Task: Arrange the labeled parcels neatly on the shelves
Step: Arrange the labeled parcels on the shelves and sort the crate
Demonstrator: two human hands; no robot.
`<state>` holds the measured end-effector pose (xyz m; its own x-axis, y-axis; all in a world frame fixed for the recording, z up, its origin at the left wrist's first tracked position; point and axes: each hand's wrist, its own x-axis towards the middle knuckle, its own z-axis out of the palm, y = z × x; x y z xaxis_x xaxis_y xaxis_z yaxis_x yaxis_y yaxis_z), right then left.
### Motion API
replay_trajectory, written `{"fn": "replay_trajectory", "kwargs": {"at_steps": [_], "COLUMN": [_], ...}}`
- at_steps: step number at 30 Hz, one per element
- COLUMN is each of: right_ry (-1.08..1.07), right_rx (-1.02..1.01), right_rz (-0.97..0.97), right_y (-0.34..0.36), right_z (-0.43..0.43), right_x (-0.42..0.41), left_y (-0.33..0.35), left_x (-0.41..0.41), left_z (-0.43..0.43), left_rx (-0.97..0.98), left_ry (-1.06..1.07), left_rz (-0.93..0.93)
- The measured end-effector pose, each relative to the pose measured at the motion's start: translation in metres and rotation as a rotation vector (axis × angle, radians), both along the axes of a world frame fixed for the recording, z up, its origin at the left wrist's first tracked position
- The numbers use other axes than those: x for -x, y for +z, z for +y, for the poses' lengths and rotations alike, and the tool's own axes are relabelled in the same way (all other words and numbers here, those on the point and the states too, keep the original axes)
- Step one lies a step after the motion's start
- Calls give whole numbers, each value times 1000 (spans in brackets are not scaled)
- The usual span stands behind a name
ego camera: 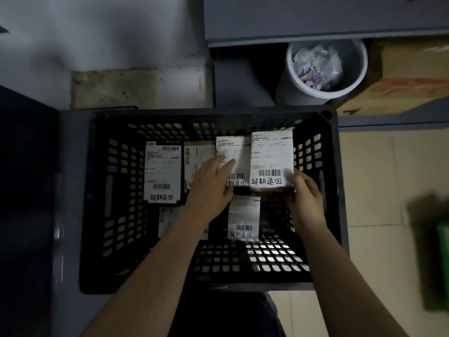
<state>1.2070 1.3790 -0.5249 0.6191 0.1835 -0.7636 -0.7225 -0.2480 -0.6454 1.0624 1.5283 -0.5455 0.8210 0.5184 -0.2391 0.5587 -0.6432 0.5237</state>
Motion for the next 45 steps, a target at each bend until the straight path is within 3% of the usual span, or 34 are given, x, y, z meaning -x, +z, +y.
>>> {"fn": "replay_trajectory", "kwargs": {"at_steps": [6,15,20,25,33,38,45], "right_ry": [31,475,540,570,962,1165,1491], "right_rx": [34,323,367,419,416,290,35], "right_rz": [72,-225,-289,-303,-778,-1071,-1298], "right_y": [-31,-66,-64,-30,80,142,194], "right_z": [8,8,6,5,9,24,56], "right_x": [-13,-20,-20,-9,25,47,86], "left_y": [-33,-48,-44,-19,84,143,192], "left_x": [-16,-16,-16,-18,13,51,134], "left_z": [-5,-8,-8,-3,-6,-9,-24], "left_rx": [41,0,-19,-17,-131,-236,-393], "left_ry": [-88,-54,-62,-84,-15,75,300], "left_rz": [219,155,150,100,-46,-138,-138]}}
